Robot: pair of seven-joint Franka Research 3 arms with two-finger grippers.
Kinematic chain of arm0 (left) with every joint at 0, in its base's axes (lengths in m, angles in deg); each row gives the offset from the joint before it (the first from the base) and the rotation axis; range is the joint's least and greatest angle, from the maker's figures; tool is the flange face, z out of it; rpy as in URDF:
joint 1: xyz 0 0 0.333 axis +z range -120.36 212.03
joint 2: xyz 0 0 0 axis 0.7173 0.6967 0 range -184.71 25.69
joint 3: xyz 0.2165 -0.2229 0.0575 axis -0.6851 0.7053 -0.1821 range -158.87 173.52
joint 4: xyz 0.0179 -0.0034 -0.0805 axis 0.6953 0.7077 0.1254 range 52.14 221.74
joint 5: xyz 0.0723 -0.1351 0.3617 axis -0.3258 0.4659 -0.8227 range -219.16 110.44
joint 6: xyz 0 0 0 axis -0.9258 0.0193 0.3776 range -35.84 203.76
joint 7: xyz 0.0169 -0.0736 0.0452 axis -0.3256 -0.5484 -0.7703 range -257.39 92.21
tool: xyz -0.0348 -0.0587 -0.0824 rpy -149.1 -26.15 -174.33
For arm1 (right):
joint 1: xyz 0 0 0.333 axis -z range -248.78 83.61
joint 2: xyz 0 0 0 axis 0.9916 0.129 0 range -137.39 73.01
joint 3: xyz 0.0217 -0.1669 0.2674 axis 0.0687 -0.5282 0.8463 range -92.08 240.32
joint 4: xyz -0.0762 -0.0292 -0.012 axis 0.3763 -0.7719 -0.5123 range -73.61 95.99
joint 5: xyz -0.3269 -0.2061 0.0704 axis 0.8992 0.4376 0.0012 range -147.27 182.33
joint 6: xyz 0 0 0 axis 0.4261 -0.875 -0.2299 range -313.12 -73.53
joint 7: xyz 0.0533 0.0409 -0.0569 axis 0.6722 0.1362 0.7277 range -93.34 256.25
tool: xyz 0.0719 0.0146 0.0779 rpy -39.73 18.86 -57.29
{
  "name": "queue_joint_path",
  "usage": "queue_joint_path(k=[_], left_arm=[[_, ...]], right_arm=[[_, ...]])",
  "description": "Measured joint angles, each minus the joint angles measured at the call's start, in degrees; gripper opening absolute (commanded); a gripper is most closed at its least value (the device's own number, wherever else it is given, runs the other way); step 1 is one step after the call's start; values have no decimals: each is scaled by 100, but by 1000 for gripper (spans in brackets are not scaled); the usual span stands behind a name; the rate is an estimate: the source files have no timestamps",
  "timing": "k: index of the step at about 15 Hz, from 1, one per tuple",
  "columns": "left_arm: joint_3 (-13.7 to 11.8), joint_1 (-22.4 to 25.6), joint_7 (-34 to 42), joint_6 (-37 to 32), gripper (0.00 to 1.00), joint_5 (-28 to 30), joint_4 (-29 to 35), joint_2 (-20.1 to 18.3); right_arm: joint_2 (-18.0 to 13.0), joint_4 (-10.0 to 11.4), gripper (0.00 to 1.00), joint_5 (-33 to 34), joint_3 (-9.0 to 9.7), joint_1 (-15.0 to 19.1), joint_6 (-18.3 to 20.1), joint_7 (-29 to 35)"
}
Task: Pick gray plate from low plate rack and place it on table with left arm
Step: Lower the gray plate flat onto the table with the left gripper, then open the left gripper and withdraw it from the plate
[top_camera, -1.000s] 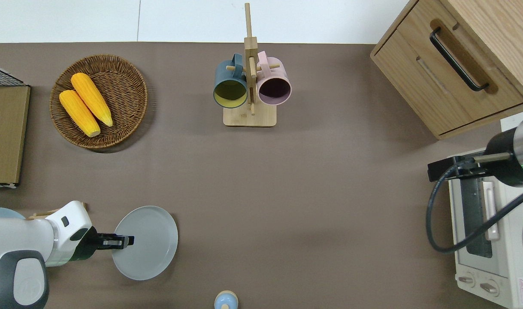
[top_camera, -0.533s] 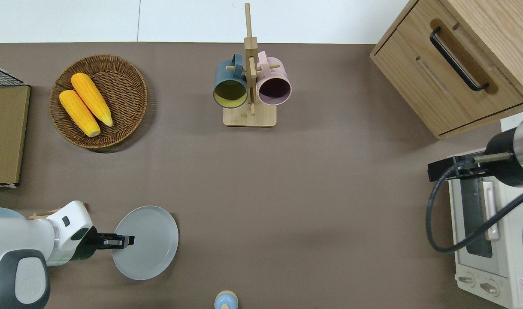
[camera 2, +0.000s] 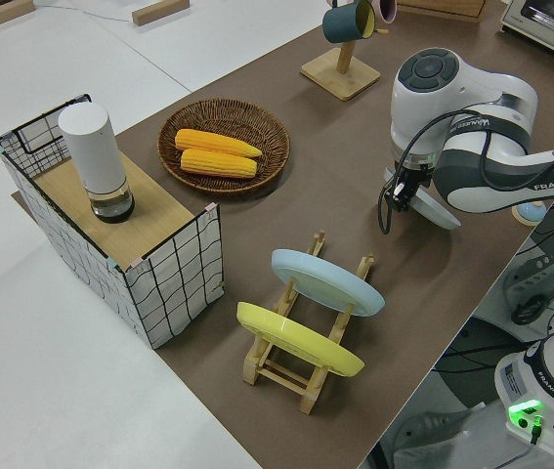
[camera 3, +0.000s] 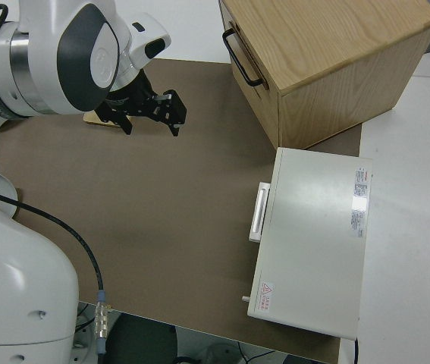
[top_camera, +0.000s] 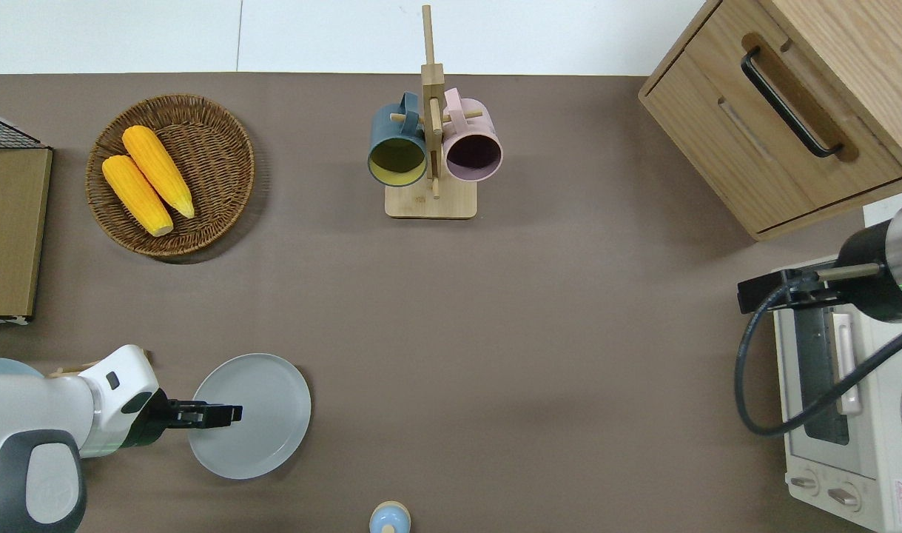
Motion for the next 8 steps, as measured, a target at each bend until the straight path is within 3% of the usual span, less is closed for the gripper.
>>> queue_joint_path(k=[8], left_arm=[[-52, 12, -28, 24, 991, -59, -409, 0]], right_arm=[[0, 0, 990, 0, 0, 0, 0, 0]])
